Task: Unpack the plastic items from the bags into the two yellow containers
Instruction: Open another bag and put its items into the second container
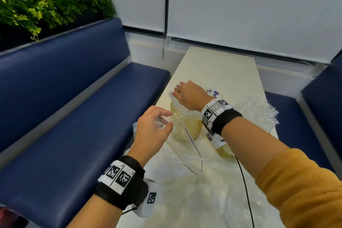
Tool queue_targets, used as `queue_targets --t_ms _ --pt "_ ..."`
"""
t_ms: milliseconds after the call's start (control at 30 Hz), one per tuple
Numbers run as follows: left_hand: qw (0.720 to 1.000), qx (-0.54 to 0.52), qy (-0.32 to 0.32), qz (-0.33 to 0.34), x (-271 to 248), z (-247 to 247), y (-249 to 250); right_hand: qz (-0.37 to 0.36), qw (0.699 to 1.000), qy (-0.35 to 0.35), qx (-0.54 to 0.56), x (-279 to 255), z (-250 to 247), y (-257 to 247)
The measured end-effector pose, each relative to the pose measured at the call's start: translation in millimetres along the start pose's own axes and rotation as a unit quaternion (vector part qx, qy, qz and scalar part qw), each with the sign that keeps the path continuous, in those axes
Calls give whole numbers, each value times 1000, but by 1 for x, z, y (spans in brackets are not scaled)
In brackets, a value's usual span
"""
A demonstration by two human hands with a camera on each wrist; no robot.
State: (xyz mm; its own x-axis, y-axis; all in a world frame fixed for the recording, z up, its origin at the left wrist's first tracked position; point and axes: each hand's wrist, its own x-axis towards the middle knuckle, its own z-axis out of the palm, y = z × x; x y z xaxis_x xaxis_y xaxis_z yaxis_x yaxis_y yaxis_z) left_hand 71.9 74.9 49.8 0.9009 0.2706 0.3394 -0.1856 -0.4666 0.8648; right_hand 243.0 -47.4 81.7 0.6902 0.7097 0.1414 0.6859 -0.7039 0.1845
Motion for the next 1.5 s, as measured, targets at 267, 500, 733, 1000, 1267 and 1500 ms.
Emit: queue_targets --t_ms 267,500,733,1000,1267,1500 --pt "1000 3 3 4 0 3 -2 353 908 123 190 -15 -18 63" --pt "1000 -5 4 8 1 4 0 231 946 52 220 -33 12 26" --pt "999 -2 -38 -1 2 3 5 196 949 192 157 -46 -8 2" --pt "997 -36 -69 -7 -8 11 9 136 920 -217 297 -103 -38 -61" --pt "996 -30 -87 15 -29 10 9 176 914 -340 136 -123 32 -90" --pt "993 -42 -105 24 -39 8 11 165 899 -357 192 -122 45 -92"
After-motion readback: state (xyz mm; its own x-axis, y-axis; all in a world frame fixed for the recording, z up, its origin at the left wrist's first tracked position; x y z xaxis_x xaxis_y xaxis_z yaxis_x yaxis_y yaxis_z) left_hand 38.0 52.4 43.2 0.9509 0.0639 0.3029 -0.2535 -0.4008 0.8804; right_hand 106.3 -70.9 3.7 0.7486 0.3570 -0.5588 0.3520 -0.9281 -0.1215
